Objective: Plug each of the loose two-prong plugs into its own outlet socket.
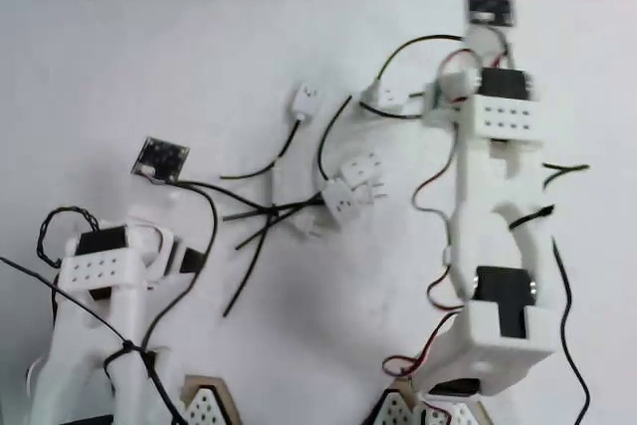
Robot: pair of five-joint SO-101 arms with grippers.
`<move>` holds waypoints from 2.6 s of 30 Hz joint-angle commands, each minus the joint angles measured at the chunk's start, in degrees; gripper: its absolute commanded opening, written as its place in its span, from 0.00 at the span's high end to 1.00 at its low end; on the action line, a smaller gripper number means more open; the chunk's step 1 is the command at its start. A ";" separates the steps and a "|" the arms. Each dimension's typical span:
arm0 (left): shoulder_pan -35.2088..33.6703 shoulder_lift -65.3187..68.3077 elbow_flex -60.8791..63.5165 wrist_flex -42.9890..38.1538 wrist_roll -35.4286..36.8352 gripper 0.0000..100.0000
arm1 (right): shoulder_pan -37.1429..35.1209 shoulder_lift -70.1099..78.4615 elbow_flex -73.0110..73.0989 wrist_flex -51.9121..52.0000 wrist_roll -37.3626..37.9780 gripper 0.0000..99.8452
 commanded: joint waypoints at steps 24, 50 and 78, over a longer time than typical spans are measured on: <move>-5.58 -2.07 -0.70 -1.05 0.00 0.69 | -19.21 -3.65 17.14 0.48 23.74 0.90; -5.41 -2.07 -0.70 -1.05 0.00 0.69 | -30.73 -9.63 36.04 -7.34 23.65 0.98; -5.41 -2.07 -0.70 -1.05 0.00 0.69 | -18.33 -1.19 32.09 -20.09 37.89 0.83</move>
